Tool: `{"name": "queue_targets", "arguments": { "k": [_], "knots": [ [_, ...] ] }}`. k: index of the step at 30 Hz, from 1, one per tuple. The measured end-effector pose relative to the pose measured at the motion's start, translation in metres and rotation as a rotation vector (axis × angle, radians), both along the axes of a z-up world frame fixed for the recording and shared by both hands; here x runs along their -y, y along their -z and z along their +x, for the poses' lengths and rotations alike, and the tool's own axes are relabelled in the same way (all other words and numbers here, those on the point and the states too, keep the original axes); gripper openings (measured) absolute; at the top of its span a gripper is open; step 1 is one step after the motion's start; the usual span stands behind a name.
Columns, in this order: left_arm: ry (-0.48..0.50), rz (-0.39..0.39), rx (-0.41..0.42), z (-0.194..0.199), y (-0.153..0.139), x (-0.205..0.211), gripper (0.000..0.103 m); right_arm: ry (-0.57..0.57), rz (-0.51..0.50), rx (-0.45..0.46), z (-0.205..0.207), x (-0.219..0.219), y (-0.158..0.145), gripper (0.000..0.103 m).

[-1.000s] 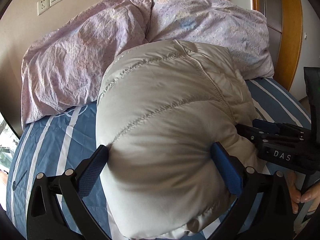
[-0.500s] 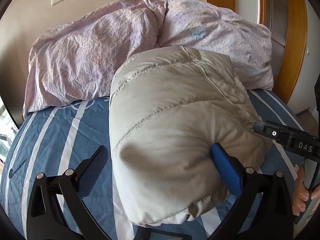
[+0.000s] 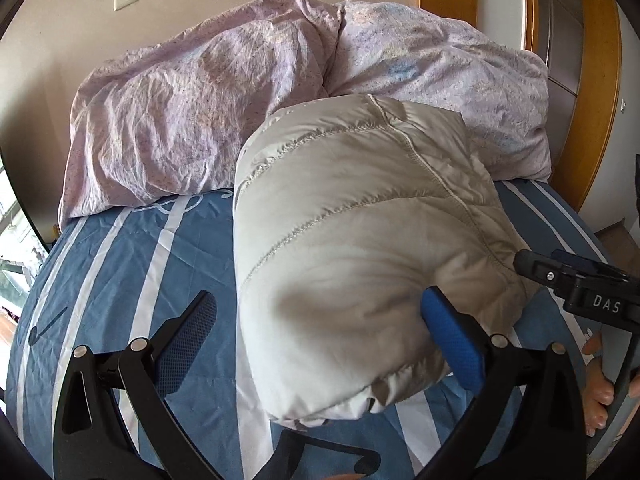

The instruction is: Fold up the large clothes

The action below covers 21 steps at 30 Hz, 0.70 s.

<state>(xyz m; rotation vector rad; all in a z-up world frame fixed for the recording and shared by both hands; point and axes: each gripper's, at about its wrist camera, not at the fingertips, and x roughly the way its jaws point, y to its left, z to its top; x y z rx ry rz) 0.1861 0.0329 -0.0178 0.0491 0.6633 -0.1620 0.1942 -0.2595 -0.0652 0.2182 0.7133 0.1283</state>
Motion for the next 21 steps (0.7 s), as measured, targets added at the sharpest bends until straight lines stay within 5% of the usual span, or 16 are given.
{"name": "queue_targets", "arguments": {
  "k": [14, 21],
  "knots": [
    [-0.074, -0.012, 0.001, -0.044, -0.013, -0.023, 0.102, 0.079, -0.166, -0.014, -0.04, -0.008, -0.028, 0.101],
    [-0.085, -0.001, -0.016, -0.059, -0.012, -0.024, 0.102, 0.05, -0.166, -0.009, -0.062, -0.017, -0.03, 0.101]
  ]
}}
